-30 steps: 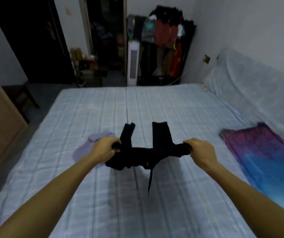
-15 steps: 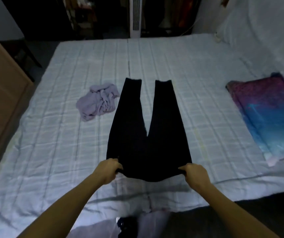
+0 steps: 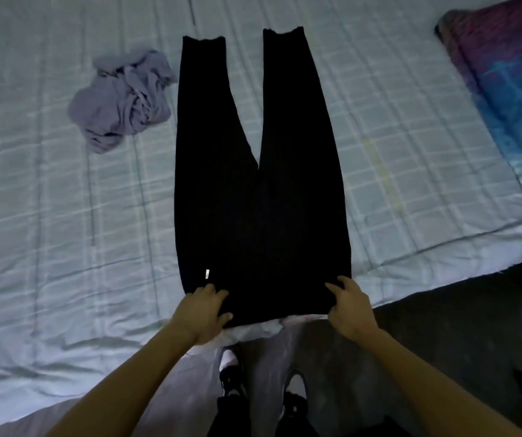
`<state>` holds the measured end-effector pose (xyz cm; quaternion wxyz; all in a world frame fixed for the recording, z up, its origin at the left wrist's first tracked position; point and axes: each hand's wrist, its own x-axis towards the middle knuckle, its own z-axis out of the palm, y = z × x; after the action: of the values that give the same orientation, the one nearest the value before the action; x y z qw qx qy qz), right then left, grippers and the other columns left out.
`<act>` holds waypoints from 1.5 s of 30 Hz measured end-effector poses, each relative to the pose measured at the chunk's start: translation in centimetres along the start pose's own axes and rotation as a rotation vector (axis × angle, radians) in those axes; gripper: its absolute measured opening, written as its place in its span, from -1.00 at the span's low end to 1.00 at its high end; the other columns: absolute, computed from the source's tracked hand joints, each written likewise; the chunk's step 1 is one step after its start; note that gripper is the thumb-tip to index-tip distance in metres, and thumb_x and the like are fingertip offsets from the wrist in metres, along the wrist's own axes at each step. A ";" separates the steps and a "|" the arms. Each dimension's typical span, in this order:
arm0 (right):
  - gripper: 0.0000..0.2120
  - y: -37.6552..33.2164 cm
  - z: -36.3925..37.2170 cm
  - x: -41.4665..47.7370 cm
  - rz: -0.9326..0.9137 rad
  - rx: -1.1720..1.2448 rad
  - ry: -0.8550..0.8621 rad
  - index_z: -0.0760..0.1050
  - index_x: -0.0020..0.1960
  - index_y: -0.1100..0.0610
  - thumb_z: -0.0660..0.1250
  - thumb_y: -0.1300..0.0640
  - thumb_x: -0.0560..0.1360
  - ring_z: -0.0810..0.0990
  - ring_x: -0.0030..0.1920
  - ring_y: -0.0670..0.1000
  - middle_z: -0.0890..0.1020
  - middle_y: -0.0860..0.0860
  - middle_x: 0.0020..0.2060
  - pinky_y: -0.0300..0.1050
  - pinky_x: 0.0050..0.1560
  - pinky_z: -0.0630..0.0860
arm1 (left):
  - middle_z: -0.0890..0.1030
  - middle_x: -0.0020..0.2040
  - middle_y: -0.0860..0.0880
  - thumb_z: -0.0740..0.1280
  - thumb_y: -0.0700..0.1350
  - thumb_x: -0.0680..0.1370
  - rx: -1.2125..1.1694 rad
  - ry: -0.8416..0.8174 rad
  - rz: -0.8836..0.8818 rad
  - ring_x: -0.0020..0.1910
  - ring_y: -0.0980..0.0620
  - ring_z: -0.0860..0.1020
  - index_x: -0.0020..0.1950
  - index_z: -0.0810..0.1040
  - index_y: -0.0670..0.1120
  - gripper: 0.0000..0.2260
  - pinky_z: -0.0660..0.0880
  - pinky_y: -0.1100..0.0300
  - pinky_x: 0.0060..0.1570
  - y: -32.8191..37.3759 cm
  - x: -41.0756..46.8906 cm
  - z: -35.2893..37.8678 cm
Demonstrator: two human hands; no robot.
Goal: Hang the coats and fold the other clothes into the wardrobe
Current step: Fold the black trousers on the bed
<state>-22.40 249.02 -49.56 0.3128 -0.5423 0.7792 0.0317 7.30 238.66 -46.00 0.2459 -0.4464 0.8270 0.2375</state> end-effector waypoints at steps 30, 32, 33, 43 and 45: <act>-0.74 -23.7 8.1 2.6 -0.479 0.116 0.245 0.63 -0.04 0.14 0.17 0.09 0.51 0.56 -0.18 0.11 0.62 0.08 -0.17 -0.07 -0.23 0.52 | 0.60 -0.14 -0.16 0.07 -0.07 0.64 -0.496 0.730 -0.128 -0.15 -0.17 0.53 0.01 0.54 -0.19 -0.69 0.37 0.03 -0.09 -13.2 3.8 3.5; -0.79 -22.3 7.5 3.7 -0.459 0.107 0.393 0.63 -0.02 0.14 0.24 0.13 0.47 0.54 -0.11 0.10 0.61 0.07 -0.12 -0.06 -0.13 0.50 | 0.60 -0.08 -0.10 0.04 0.05 0.64 -0.581 0.706 -0.121 -0.09 -0.11 0.54 0.09 0.53 -0.13 -0.65 0.41 0.05 -0.05 -12.2 5.7 3.3; -0.78 -21.7 7.3 4.3 -0.438 0.087 0.426 0.61 0.03 0.14 0.27 0.14 0.45 0.53 -0.02 0.11 0.59 0.09 -0.05 -0.03 -0.04 0.49 | 0.60 -0.02 -0.10 0.07 0.05 0.63 -0.603 0.699 -0.133 -0.03 -0.09 0.53 0.15 0.52 -0.12 -0.66 0.42 0.05 0.01 -11.5 6.7 3.2; -0.53 -19.3 8.1 6.2 -0.281 -0.223 0.169 0.53 0.26 0.07 0.07 -0.12 0.51 0.55 0.19 0.19 0.58 0.19 0.19 0.16 0.16 0.49 | 0.45 0.25 -0.21 0.26 -0.13 0.55 -0.527 0.624 -0.161 0.19 -0.16 0.42 0.38 0.37 -0.17 -0.60 0.35 0.02 0.20 -10.4 11.9 -1.3; -0.59 -19.8 6.5 7.2 -0.260 -0.168 0.195 0.60 0.13 0.06 0.10 -0.11 0.51 0.63 0.02 0.12 0.65 0.11 0.05 0.04 -0.05 0.58 | 0.44 0.25 -0.22 0.26 -0.12 0.56 -0.499 0.603 -0.167 0.19 -0.17 0.42 0.39 0.36 -0.17 -0.59 0.35 0.01 0.20 -10.7 12.6 -2.3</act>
<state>-3.86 237.53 -52.79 0.1909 -0.6631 0.7237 0.0035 9.92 224.20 -53.89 -0.1055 -0.6077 0.7399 0.2685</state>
